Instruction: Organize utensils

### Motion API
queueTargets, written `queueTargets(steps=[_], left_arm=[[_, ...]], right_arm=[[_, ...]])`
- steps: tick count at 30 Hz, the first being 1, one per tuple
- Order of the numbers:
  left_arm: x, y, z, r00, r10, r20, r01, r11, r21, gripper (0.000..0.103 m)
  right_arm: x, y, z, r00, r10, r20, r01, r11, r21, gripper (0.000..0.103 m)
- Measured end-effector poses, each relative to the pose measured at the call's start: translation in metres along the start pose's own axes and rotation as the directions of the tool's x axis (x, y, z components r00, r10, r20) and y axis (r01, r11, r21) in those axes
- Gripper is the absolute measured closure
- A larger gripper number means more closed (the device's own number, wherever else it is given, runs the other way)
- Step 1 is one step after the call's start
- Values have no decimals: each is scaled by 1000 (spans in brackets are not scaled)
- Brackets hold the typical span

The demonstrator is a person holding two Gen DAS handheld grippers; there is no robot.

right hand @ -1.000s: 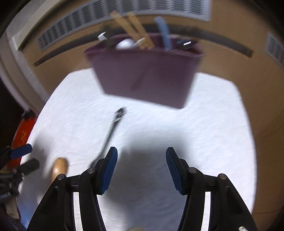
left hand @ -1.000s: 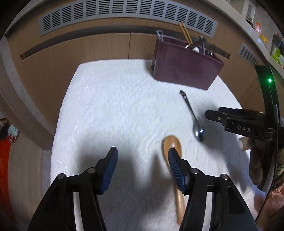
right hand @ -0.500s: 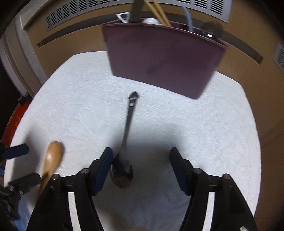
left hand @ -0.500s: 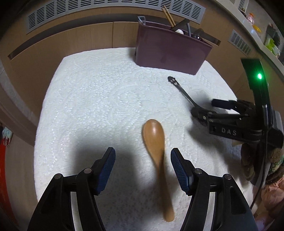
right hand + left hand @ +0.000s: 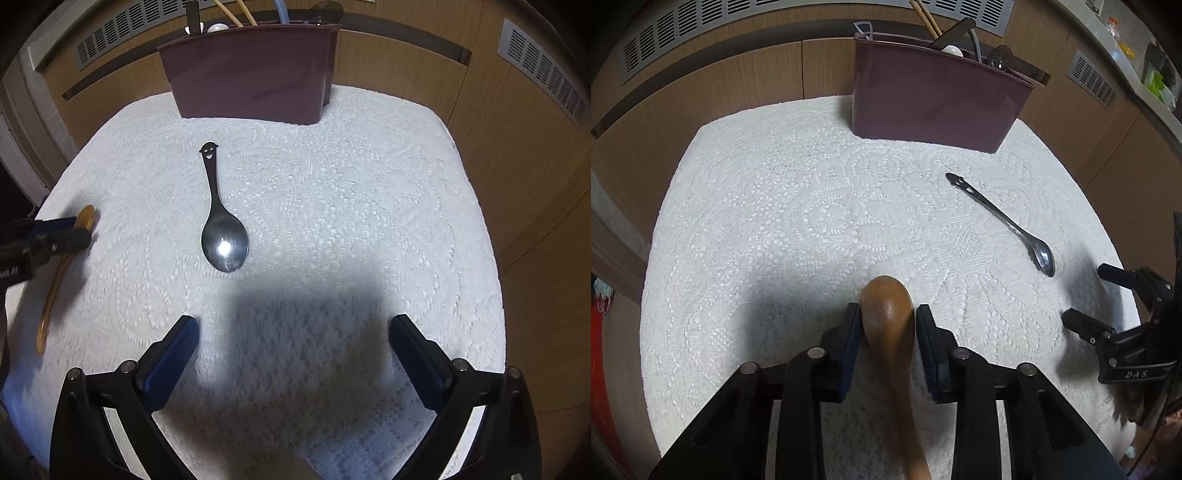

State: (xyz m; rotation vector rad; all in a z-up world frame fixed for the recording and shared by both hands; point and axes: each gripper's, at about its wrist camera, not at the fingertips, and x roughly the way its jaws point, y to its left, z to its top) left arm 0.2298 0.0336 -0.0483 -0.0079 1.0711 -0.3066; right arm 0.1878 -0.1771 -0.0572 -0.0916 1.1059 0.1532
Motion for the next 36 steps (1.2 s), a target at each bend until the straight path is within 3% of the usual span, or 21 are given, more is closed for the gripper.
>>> queueTargets(steps=[4, 10, 15, 19, 21, 23, 27, 29, 31, 36], left_arm=[[-7, 2, 4, 1000, -2, 27, 2, 1000, -4, 72], [-21, 6, 13, 996, -10, 85, 11, 1000, -12, 72], [-33, 14, 16, 987, -6, 159, 16, 998, -58, 72], [-40, 18, 16, 982, -19, 188, 35, 996, -86, 72], [-42, 19, 17, 981, -23, 194, 41, 995, -90, 72], [-43, 19, 18, 980, -24, 197, 42, 995, -89, 72], [-46, 20, 18, 978, -24, 207, 46, 994, -100, 72], [-49, 22, 17, 977, -25, 210, 49, 993, -109, 72], [-51, 23, 16, 977, -27, 212, 52, 992, -114, 72], [-52, 23, 17, 977, -37, 211, 62, 992, -113, 72]], right_arm=[[-5, -3, -5, 999, 1, 33, -1, 1000, 8, 1], [-14, -8, -9, 1000, -5, 0, 5, 1000, 22, 1], [-18, -4, -14, 999, 17, -37, -19, 998, -55, 0], [-20, 0, -12, 1000, 7, 7, -7, 995, -102, 1], [-27, 8, -3, 997, -8, 79, 20, 988, -154, 18], [-28, 20, 18, 994, 5, 106, 17, 977, -210, 50], [-13, 30, 65, 988, 121, 99, -97, 971, -219, 59], [5, 34, 86, 988, 136, 70, -119, 970, -212, 78], [19, 37, 99, 987, 156, 48, -143, 969, -202, 84], [35, 49, 111, 985, 173, 26, -162, 960, -228, 84]])
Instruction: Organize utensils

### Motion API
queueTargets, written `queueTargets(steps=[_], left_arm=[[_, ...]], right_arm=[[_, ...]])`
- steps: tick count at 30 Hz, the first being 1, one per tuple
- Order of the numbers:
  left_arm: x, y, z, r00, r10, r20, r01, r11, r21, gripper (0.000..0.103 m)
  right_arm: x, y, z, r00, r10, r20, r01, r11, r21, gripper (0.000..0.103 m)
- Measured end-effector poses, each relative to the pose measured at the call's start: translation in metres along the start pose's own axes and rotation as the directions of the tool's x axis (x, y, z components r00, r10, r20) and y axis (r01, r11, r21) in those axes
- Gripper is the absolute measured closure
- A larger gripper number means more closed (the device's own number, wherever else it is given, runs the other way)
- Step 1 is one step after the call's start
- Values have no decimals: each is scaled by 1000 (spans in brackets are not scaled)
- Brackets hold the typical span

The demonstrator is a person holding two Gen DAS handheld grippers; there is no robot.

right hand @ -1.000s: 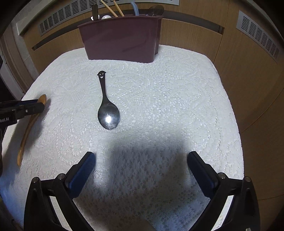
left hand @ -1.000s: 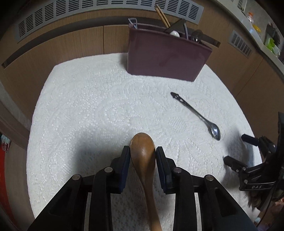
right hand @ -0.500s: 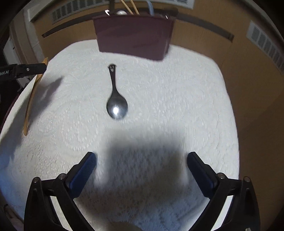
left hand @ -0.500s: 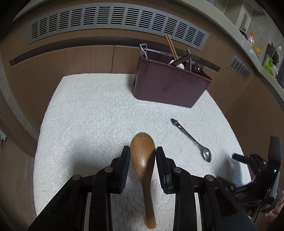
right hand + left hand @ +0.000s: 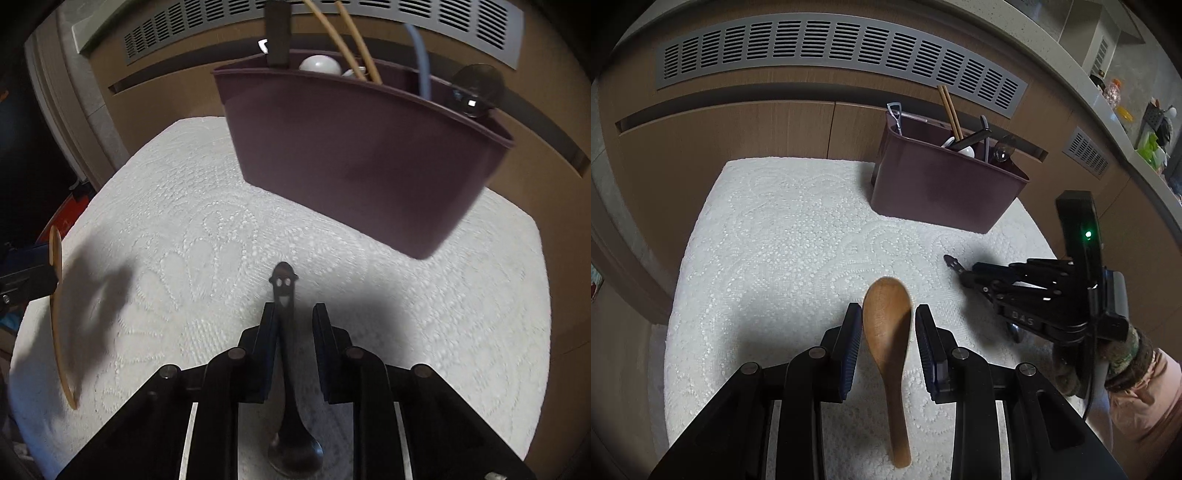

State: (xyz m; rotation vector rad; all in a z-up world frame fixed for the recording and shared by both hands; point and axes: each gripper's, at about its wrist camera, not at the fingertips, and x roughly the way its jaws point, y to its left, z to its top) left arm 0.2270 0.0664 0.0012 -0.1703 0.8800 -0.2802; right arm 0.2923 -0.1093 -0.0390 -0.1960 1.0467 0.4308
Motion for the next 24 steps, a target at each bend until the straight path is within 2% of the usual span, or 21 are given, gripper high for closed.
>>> queueTargets(steps=[3, 5, 7, 13, 16, 20, 24], left_arm=[[2, 0, 3, 1000, -8, 0, 8, 1000, -1, 72], [3, -2, 3, 1000, -9, -1, 9, 1000, -1, 72], [6, -2, 3, 1000, -2, -9, 2, 1000, 4, 72], [6, 2, -6, 997, 52, -56, -51, 999, 12, 71], [3, 10, -15, 992, 85, -94, -87, 996, -16, 63], [13, 21, -21, 979, 130, -156, -142, 988, -67, 63], [37, 25, -18, 963, 157, -219, -186, 975, -120, 63]], right_arm=[[4, 6, 1, 1000, -22, 1, 22, 999, -24, 85], [2, 9, -1, 999, -36, -3, 36, 999, -35, 93], [0, 11, -2, 999, -42, 2, 42, 999, -27, 93], [-40, -2, -20, 997, -41, 70, 38, 998, 41, 93], [-64, -11, -31, 993, -56, 105, 48, 996, 80, 93], [-87, -17, -47, 985, -84, 153, 67, 991, 112, 93], [-93, -18, -47, 981, -78, 177, 53, 988, 144, 93]])
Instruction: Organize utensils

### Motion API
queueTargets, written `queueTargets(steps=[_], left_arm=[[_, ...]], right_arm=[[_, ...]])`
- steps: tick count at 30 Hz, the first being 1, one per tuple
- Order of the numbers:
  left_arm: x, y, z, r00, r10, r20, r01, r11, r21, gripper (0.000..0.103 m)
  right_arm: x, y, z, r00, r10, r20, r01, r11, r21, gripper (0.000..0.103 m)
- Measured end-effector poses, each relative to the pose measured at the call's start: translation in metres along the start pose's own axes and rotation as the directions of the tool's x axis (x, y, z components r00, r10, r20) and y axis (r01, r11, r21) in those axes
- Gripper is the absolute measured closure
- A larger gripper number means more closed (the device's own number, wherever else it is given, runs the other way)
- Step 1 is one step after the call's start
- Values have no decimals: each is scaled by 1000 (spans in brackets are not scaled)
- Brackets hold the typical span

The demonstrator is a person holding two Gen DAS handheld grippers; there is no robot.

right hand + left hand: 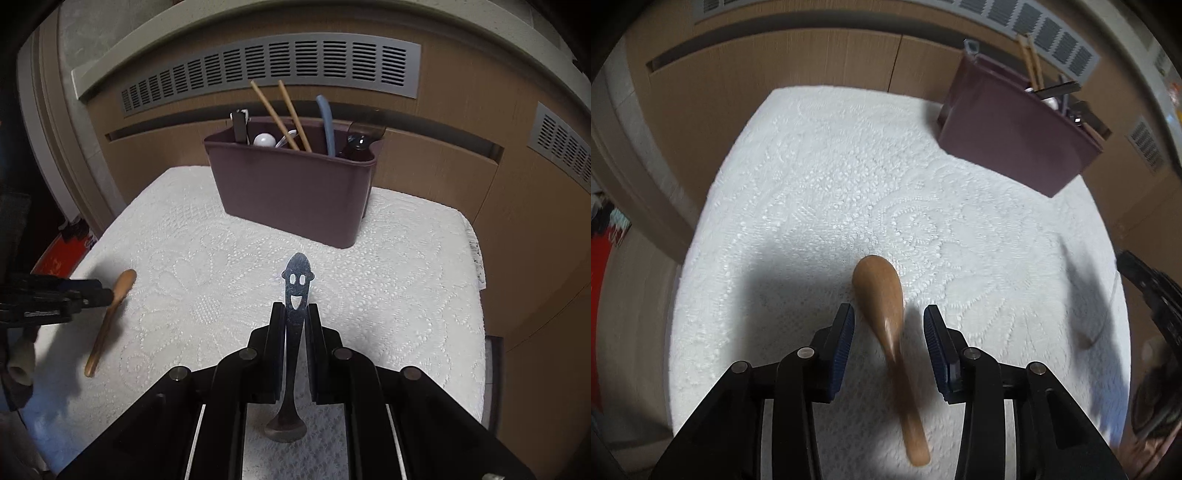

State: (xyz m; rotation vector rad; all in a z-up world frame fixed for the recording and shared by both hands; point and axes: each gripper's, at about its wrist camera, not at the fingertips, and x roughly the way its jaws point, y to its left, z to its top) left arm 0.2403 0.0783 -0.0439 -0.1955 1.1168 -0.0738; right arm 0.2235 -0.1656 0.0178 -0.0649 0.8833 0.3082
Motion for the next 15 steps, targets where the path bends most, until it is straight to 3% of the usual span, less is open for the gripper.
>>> queueTargets(steps=[4, 6, 7, 12, 15], left_arm=[[11, -16, 4, 998, 61, 28, -63, 997, 54, 63], [11, -22, 3, 995, 74, 69, -80, 994, 79, 73], [11, -22, 3, 995, 70, 73, -76, 994, 81, 74], [-22, -27, 5, 987, -37, 159, 22, 996, 91, 74], [-52, -33, 9, 968, -89, 236, 62, 991, 120, 74]], right_arm=[[1, -2, 1, 1000, 17, 18, -17, 999, 33, 93], [-4, -4, 2, 999, 17, 33, -19, 998, 52, 93], [-6, -5, 3, 999, 18, 40, -20, 998, 59, 93], [-22, -6, 6, 997, 4, 81, -10, 997, 70, 93], [-32, -4, 8, 995, 4, 103, -11, 998, 69, 98]])
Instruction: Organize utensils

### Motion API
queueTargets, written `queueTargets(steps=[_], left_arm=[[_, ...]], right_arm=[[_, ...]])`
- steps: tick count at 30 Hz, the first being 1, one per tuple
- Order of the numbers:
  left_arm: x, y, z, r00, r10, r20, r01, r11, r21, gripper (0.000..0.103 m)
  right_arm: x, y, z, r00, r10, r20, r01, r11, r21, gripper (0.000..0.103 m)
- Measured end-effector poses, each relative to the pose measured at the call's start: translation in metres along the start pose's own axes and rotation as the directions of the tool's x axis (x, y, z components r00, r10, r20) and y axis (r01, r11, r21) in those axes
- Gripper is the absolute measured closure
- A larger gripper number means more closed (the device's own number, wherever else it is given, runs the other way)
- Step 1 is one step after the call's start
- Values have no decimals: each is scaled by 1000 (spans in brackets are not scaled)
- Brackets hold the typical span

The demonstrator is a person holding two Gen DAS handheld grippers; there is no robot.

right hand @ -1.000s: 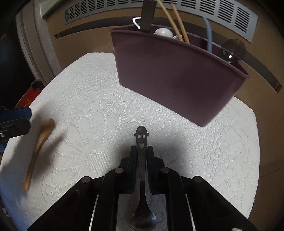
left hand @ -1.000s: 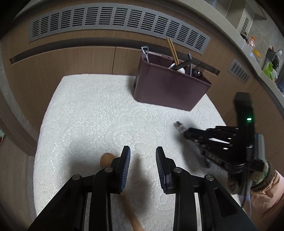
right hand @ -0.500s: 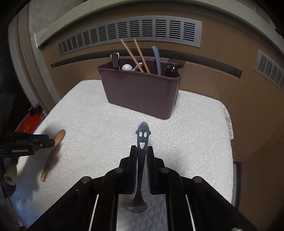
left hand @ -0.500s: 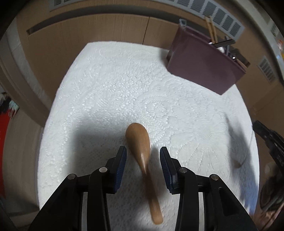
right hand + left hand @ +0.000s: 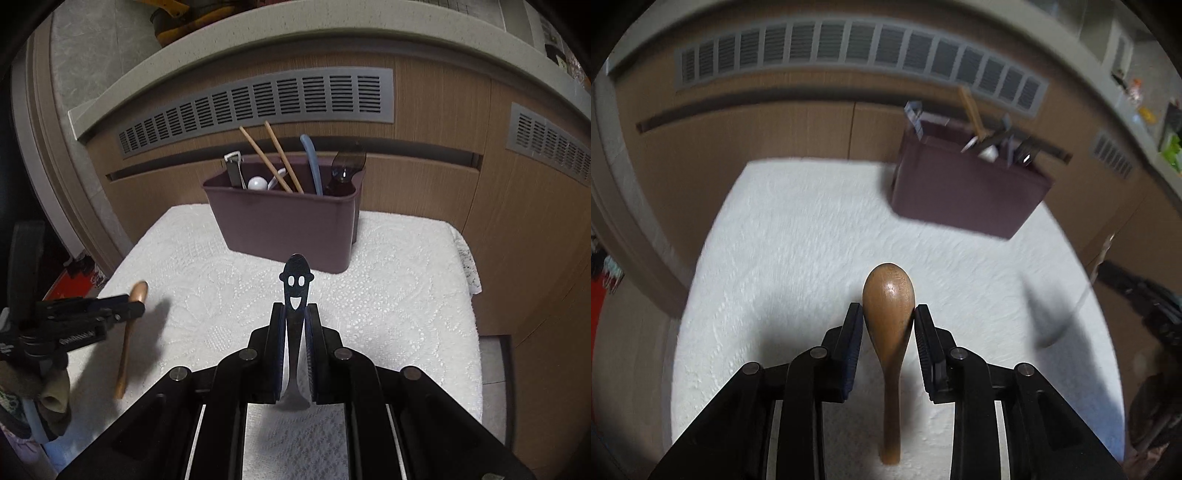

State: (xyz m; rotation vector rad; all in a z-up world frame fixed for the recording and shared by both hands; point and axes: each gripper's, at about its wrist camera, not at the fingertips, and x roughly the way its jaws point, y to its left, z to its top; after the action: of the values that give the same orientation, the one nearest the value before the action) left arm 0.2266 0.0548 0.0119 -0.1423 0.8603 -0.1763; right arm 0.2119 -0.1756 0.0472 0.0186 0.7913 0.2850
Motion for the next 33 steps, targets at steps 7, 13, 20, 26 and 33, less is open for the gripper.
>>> queueTargets(steps=[7, 13, 20, 26, 33], left_arm=[[-28, -15, 26, 994, -58, 94, 54, 998, 35, 74], [-28, -20, 31, 990, -89, 105, 85, 996, 41, 74], [-18, -22, 28, 989, -113, 93, 109, 993, 52, 74], [-19, -15, 26, 987, -128, 96, 125, 991, 38, 74], [-23, -8, 20, 985, -131, 109, 130, 991, 18, 74]], right_arm=[[-10, 1, 9, 999, -22, 35, 23, 999, -31, 99], [5, -25, -7, 994, -83, -65, 82, 996, -18, 89], [38, -21, -57, 982, -105, -159, 134, 973, 186, 48], [66, 5, -61, 963, -208, -171, 245, 939, 239, 50], [59, 14, -50, 948, -287, -141, 302, 948, 101, 76]])
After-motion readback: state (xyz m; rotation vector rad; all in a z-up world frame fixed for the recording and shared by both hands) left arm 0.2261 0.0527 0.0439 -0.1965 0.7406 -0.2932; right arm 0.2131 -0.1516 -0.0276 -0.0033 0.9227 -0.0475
